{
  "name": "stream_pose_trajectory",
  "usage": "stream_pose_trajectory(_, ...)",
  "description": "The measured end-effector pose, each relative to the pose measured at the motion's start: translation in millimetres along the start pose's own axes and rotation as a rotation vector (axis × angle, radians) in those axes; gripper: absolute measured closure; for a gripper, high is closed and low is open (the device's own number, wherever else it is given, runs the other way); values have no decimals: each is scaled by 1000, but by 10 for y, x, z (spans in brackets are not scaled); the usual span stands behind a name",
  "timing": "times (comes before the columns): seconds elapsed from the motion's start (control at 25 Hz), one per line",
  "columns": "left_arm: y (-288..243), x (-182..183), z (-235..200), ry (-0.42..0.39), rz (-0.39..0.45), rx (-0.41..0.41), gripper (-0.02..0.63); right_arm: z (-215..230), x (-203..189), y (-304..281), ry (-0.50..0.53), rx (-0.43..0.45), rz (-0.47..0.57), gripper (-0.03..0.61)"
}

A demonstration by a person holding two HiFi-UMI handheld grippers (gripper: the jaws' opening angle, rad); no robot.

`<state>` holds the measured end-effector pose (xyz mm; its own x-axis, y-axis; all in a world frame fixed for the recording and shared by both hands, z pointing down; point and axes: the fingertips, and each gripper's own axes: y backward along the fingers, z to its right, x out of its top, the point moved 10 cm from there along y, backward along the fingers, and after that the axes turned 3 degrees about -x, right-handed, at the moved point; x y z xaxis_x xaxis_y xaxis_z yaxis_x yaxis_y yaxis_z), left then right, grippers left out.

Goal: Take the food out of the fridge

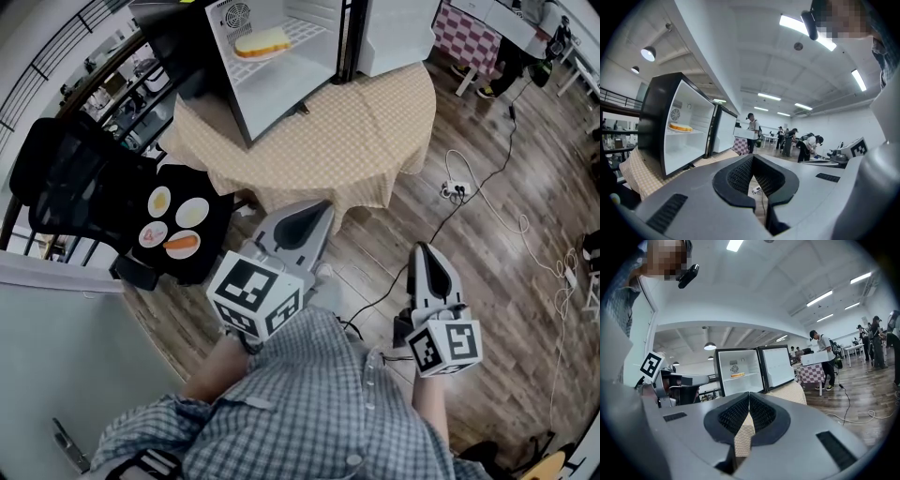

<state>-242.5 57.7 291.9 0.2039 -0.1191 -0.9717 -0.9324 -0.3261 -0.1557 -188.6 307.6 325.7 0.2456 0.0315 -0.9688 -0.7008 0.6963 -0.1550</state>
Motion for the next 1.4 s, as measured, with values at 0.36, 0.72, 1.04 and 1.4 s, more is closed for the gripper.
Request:
stream_pose_trajectory(0.36, -560, 45, -251, 2, -17, -11, 611, 386, -1, -302, 10, -63, -29, 568)
stream_pose_trajectory(0.72, -1304, 280, -587, 13, -26, -49, 611, 777, 292, -915, 25, -87, -22, 568)
stream_pose_trajectory(1.04, -1852, 437, -990, 17, -11, -46, 611, 1045, 518, -1580, 51, -62, -30, 568)
stream_pose_trajectory(1.4, -2273, 536, -1381, 9, 9, -18, 611, 1265, 637, -2226, 87, -19, -24, 568)
